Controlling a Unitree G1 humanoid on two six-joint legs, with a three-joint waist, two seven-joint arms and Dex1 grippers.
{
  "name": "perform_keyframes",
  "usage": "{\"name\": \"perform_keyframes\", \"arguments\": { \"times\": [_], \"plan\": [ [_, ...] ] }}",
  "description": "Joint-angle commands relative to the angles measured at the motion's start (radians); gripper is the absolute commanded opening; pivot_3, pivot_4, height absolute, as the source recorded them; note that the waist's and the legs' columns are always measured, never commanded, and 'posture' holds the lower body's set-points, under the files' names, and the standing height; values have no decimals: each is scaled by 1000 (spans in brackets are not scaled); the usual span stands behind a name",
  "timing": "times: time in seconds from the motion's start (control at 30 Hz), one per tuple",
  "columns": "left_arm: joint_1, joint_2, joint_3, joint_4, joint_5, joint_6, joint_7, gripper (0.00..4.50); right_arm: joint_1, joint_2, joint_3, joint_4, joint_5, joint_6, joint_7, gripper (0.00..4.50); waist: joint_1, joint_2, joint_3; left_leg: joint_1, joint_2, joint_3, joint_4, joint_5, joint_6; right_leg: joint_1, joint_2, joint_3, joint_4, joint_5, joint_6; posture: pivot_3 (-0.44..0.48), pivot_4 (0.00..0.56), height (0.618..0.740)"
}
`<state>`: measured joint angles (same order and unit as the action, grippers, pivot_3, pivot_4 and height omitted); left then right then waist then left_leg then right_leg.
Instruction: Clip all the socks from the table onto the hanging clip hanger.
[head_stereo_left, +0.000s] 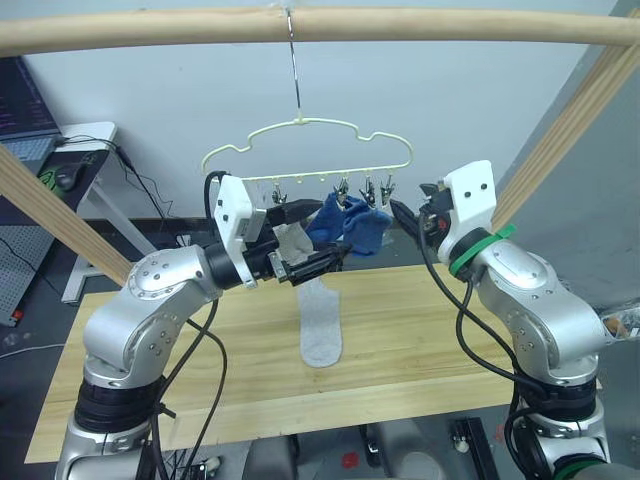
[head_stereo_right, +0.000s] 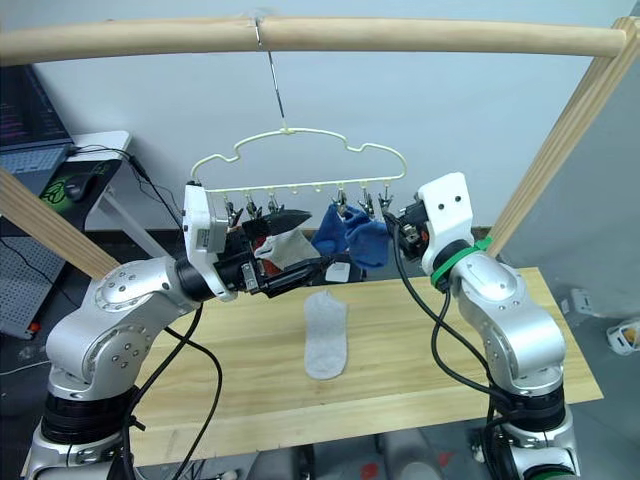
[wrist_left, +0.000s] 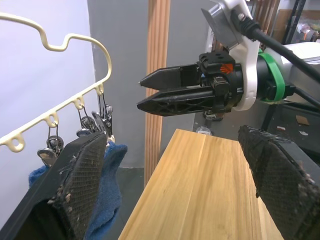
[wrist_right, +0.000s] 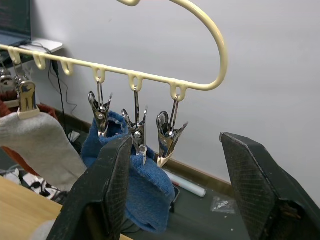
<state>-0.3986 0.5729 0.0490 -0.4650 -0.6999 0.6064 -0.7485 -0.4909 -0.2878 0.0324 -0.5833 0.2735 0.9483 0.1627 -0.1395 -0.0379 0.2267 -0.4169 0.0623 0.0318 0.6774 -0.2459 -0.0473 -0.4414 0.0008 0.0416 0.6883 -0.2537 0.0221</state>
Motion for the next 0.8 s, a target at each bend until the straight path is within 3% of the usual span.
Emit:
{"name": "perform_keyframes", "arguments": {
  "times": [0.03,0.13,0.27,0.8],
  "plan": [
    [-12,-2,-6,-17,8,-12,3,4458,-17,21,-2,-7,-20,-8,-29,2928,0,0,0,0,0,0,0,0,0,0,0,0,0,0,0,-173,182,735],
    [-13,-4,-15,-15,20,-18,-1,4485,-17,46,6,12,-35,-16,-45,2744,0,0,0,0,0,0,0,0,0,0,0,1,1,0,0,-172,184,735],
    [-16,-4,-22,-10,36,-22,-7,4500,-21,75,19,35,-54,-22,-69,1638,0,0,0,0,0,0,0,0,0,0,0,1,1,0,0,-168,188,735],
    [-23,8,-20,14,77,-30,-36,4500,-46,185,19,133,-110,-55,-124,1638,0,0,0,0,0,-1,0,0,0,0,0,1,0,0,0,-157,185,735]
  ]
}}
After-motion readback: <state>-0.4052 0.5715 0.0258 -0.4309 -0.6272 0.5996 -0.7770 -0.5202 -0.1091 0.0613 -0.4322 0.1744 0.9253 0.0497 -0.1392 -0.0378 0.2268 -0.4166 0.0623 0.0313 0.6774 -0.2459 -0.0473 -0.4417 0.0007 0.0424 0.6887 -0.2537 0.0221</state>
